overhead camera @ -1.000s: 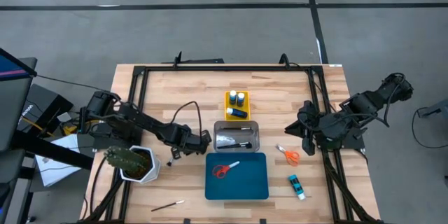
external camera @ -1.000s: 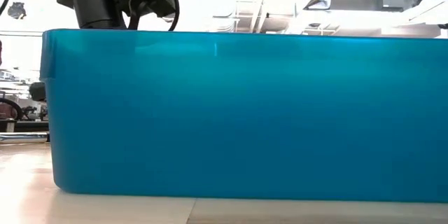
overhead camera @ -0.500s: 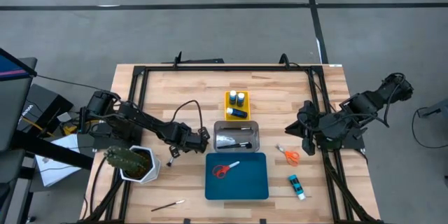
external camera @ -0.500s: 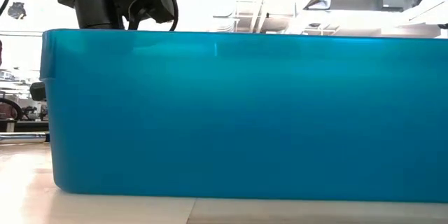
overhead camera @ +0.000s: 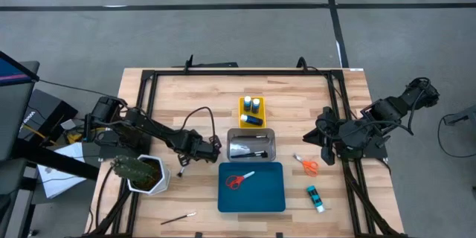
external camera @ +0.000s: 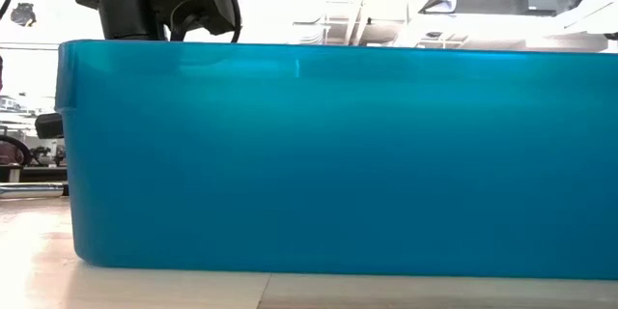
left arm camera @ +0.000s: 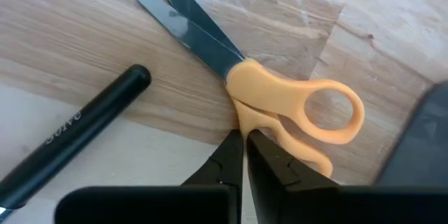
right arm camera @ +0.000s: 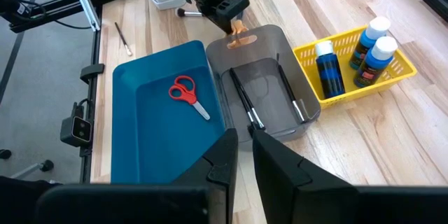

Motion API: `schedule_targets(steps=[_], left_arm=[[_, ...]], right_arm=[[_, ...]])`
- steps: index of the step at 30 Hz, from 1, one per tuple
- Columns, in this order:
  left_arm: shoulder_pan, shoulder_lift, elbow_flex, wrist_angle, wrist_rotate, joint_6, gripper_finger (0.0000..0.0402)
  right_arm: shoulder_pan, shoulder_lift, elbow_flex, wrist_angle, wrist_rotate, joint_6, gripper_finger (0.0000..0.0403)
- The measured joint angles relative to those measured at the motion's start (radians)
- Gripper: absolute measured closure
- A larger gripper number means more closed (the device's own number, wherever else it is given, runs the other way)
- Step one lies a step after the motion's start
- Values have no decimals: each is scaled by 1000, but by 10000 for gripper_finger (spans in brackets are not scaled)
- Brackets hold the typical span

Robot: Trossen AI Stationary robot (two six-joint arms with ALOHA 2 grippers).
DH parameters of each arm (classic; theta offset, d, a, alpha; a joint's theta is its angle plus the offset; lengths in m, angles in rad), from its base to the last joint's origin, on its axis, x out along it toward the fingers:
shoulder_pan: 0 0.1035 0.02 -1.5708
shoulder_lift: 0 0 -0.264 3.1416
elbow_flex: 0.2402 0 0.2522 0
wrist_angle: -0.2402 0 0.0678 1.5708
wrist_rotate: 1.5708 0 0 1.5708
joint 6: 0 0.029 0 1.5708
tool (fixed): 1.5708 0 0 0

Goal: Pick & Place Paint Supplies
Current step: Put the yellow scissors into the blue bin

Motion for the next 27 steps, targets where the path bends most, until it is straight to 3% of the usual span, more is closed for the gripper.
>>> schedule_targets(steps=[27], left_arm=[[-16, -61, -4, 44, -131, 281, 401]], right_arm=[[0, 0, 0, 12, 0, 18, 359]])
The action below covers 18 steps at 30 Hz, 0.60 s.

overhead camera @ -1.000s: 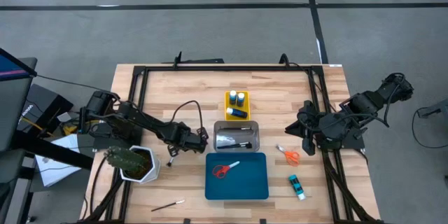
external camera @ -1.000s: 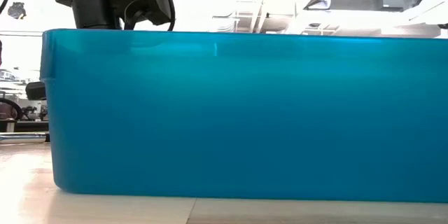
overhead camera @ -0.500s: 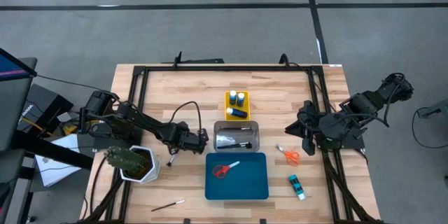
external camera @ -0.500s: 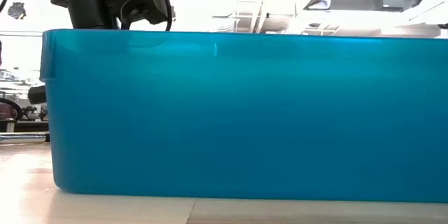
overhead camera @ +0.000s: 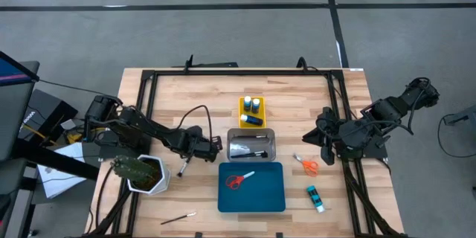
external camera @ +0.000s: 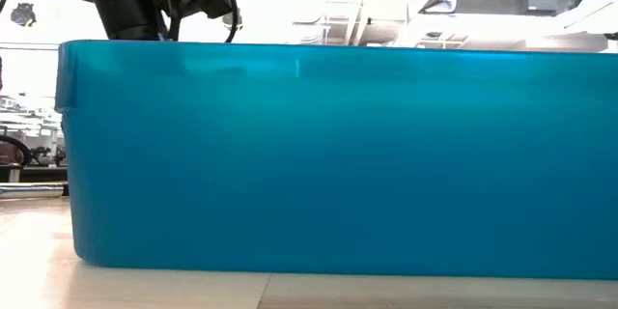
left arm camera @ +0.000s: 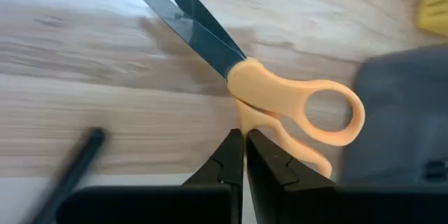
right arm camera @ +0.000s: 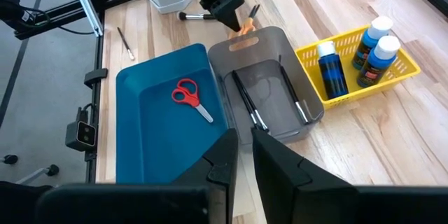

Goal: Pick & Place Paint Supplies
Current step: Put the yellow scissors into the blue bin

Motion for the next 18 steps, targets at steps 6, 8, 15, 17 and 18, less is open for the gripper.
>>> schedule_targets(steps=[6, 8, 15, 17, 18], left_arm=[[0, -17, -1, -51, -14, 99, 401], [0, -27, -1, -70, -13, 144, 401], [1, -104, 1, -101, -16, 370, 401], [3, -138, 0, -111, -18, 463, 401], [3, -155, 0, -105, -19, 511, 401]], right_arm=[[0, 0, 1, 6, 0, 0, 359], [0, 0, 1, 8, 0, 0, 359], [0, 0, 1, 15, -3, 7, 359], [0, 0, 1, 17, -3, 7, 359], [0, 0, 1, 19, -3, 7, 359]])
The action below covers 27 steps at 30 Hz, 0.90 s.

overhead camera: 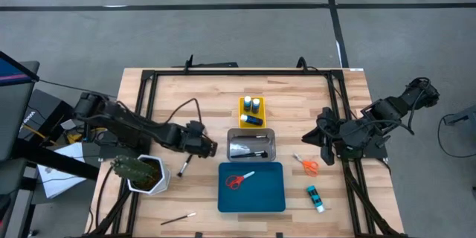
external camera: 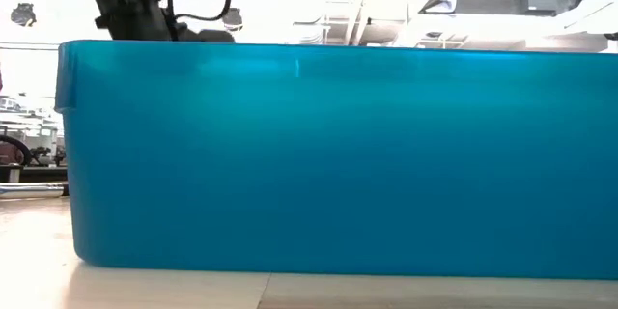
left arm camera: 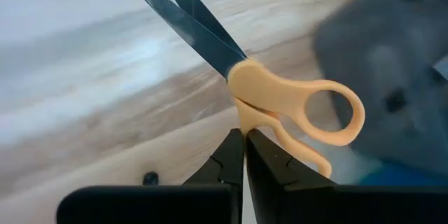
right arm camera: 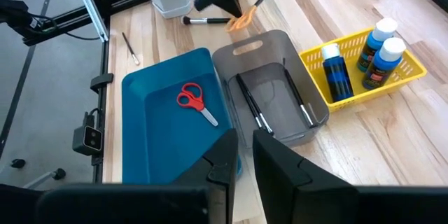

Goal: Pick & Place Paint Supplies
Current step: Put the yellow scissors into the blue bin

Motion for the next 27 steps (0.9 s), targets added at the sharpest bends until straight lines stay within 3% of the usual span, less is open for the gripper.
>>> schedule_targets(steps=[6, 15, 27], left_arm=[[0, -92, 0, 24, -6, 289, 401], [1, -166, 0, 84, -6, 471, 401], [0, -167, 0, 340, 10, 650, 401]], right_arm=[[0, 0, 0, 3, 0, 0, 359], [0, 0, 0, 8, -1, 0, 359], [0, 0, 0, 3, 0, 0, 359]])
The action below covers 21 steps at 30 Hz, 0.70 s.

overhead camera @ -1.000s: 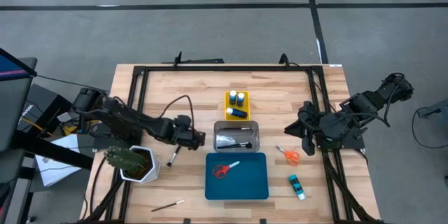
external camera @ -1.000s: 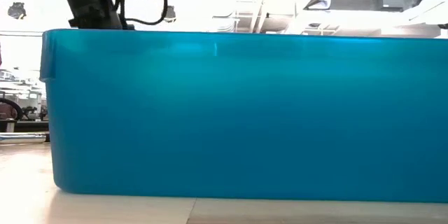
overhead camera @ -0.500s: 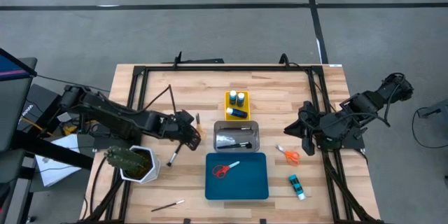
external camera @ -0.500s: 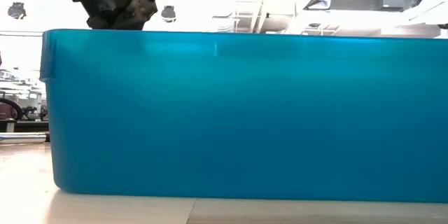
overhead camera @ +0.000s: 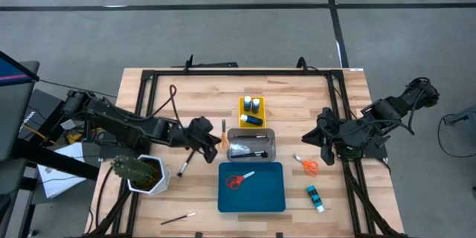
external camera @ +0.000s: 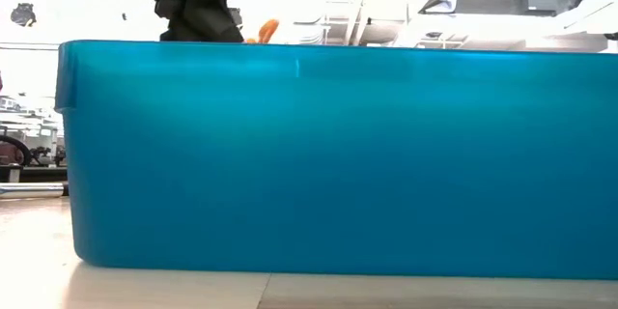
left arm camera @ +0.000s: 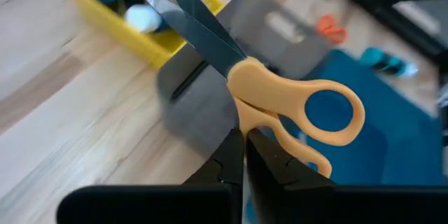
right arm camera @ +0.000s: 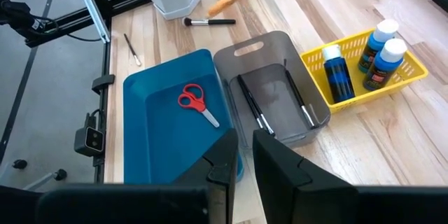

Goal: Pick & Place Paint Supplies
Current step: Put the yellow scissors into the blue bin

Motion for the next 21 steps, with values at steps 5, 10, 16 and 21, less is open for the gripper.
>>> schedule_targets(steps=[5, 10, 16, 21], left_arm=[[-3, 0, 0, 168, 19, 68, 401], [-3, 0, 0, 308, 20, 120, 401], [-3, 0, 0, 413, 20, 152, 401], [-5, 1, 0, 495, 82, 182, 401]], right_arm=[[0, 0, 0, 0, 0, 0, 359], [0, 0, 0, 1, 0, 2, 359], [0, 0, 0, 1, 0, 9, 359], [0, 0, 0, 1, 1, 9, 359]])
